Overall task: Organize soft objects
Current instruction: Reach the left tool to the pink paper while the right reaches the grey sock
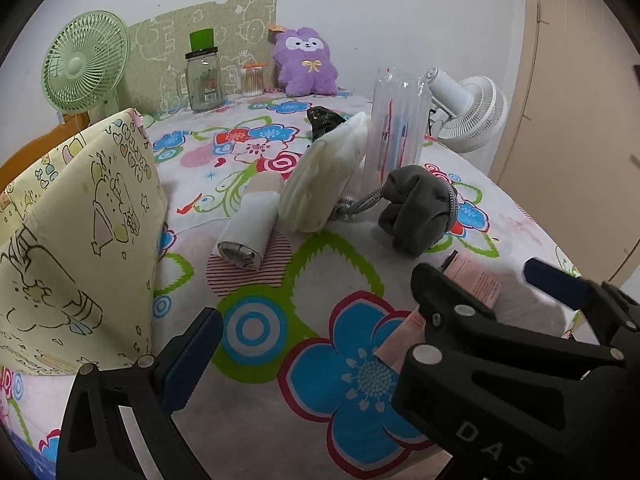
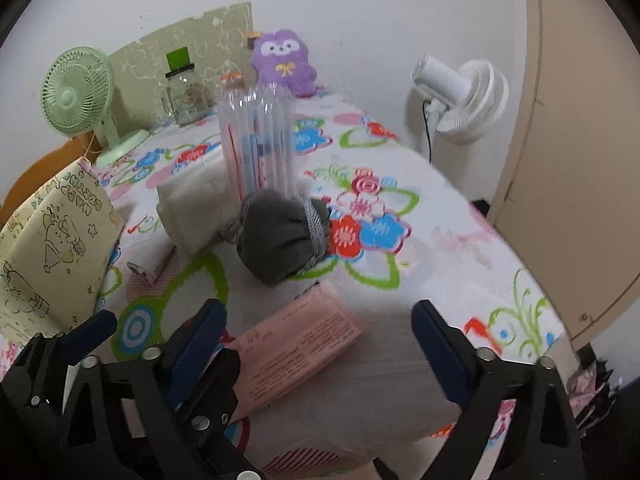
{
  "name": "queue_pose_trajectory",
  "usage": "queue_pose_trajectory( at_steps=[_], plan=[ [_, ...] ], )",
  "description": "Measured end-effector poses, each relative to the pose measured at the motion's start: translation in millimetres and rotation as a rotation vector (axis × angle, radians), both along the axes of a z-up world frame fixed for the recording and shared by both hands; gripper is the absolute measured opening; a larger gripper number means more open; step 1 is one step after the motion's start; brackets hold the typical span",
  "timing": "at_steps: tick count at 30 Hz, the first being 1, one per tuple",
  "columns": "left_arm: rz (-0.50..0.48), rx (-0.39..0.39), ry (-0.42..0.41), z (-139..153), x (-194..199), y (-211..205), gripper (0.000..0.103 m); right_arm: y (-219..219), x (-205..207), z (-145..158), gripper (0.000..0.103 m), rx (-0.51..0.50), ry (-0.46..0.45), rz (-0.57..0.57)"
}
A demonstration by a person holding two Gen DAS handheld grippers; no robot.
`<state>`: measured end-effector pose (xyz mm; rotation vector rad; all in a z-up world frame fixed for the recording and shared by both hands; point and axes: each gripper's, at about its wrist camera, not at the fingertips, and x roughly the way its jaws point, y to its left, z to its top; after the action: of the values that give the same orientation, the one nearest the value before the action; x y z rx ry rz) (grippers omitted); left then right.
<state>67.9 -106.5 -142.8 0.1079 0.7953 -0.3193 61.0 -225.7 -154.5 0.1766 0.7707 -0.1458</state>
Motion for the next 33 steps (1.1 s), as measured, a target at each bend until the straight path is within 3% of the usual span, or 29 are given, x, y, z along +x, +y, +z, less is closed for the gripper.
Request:
queue_pose_trajectory(
  at_steps=[4,6,20,33],
  plan=[
    [-0.002,-0.004,-0.001,0,-1,1,0.102,4,1,-2,0.086,0.013,0.013,-0.005],
    [0.001,0.001,-0.007,0,-1,1,0.102,6,2,-3,0.078,0.036,0.027,0.001],
    [0.012,0.059,0.018,5,15,11,0.102,15,22,-4,0.078,0.064,0.027,0.031],
    [-0.057,-0.013,0.0,14,4,-5,0.102,-6,8,9,0.078,0.039,-0.015,-0.008]
  ],
)
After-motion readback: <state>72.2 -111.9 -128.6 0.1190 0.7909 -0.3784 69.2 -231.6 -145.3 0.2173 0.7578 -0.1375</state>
